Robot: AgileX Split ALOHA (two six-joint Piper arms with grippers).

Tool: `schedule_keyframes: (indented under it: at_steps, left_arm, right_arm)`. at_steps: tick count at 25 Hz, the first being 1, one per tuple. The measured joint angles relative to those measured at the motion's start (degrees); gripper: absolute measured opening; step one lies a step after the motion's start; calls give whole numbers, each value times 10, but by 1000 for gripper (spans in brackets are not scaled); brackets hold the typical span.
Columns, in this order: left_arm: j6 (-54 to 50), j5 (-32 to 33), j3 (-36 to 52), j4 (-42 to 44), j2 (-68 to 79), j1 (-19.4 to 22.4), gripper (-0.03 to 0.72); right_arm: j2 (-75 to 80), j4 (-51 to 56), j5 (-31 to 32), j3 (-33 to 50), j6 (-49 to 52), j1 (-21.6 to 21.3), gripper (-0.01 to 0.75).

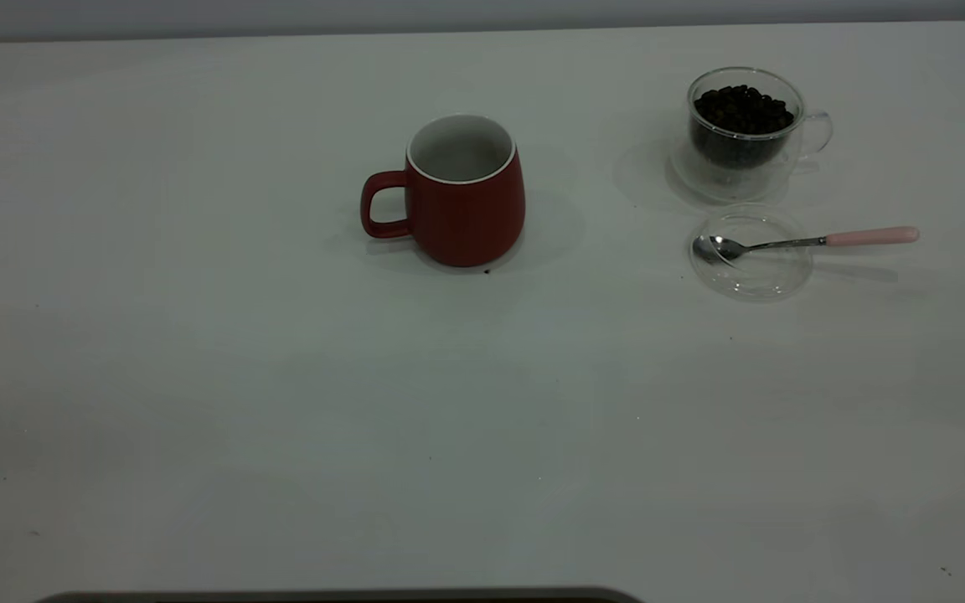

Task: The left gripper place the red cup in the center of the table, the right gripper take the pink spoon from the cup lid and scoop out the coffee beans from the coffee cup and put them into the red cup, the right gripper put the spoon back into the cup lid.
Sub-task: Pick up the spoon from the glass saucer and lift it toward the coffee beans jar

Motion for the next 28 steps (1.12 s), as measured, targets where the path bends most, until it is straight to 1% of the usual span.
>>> schedule_keyframes:
  at_steps: [26,28]
  left_arm:
    - [0,0,0,0,0,0,591]
    - [0,0,0,0,0,0,591]
  right_arm:
    - [0,-1,0,0,1,0,544]
    - [1,-3,-4,-5,7,0,556]
